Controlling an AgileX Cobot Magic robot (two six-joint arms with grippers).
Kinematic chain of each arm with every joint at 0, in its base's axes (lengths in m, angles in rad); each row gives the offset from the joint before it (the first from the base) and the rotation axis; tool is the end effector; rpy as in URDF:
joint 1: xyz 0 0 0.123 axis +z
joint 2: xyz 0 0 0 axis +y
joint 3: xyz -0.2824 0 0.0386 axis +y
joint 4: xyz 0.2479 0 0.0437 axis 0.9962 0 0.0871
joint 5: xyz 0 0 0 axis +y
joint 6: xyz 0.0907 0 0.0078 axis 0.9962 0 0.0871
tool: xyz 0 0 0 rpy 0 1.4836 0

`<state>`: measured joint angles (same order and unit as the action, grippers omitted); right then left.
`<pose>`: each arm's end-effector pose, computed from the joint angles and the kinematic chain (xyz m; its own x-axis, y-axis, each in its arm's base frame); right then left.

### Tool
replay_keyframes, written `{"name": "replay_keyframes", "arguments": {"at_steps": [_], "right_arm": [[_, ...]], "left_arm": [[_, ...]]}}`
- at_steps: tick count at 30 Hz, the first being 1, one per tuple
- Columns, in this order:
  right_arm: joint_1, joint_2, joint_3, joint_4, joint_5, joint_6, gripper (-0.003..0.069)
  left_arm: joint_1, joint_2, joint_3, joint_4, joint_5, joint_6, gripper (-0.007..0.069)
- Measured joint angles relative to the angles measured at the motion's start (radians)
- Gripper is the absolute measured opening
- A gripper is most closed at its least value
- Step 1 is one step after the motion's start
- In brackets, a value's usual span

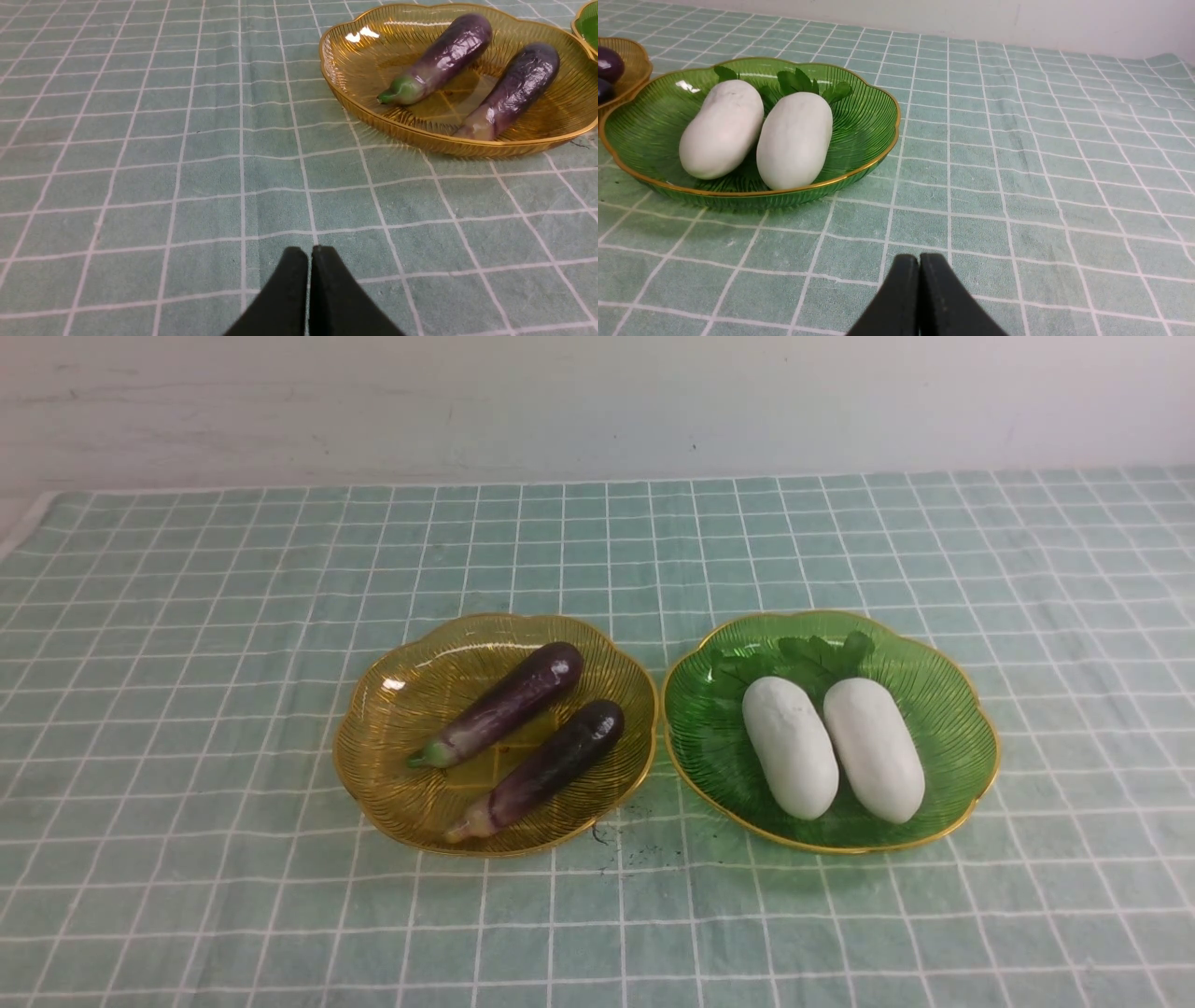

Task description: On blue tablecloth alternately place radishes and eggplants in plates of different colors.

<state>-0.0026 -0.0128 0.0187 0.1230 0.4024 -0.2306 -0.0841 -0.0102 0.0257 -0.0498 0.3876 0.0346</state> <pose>0.0516 0.0043 0.1716 -0.3058 -0.1161 -0.9450 -0.0794 0.9922 -0.0962 0.0519 -0.0061 0.1702 -0.3103 0.0146 -0.9505 0.0982 0.9950 -0.0168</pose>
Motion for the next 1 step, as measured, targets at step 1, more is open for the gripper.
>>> {"name": "replay_keyframes", "arguments": {"at_steps": [1], "right_arm": [[0.000, 0.000, 0.000, 0.000, 0.000, 0.000, -0.0015]], "left_arm": [[0.000, 0.000, 0.000, 0.000, 0.000, 0.000, -0.0008]]}}
